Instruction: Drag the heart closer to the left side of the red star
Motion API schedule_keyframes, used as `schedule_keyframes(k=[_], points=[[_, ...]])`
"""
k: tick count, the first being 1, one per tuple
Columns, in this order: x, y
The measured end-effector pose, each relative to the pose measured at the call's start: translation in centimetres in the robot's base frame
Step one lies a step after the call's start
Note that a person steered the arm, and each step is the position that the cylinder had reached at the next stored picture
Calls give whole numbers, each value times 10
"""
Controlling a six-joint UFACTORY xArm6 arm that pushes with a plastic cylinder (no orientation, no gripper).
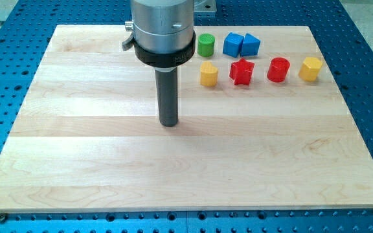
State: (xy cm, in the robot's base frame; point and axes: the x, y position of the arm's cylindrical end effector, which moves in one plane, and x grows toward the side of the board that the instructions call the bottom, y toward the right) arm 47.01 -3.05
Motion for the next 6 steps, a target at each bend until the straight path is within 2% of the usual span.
schedule_keyframes(k=[3,4,6], points=[[-3,-4],[-21,-38],[-57,-51]])
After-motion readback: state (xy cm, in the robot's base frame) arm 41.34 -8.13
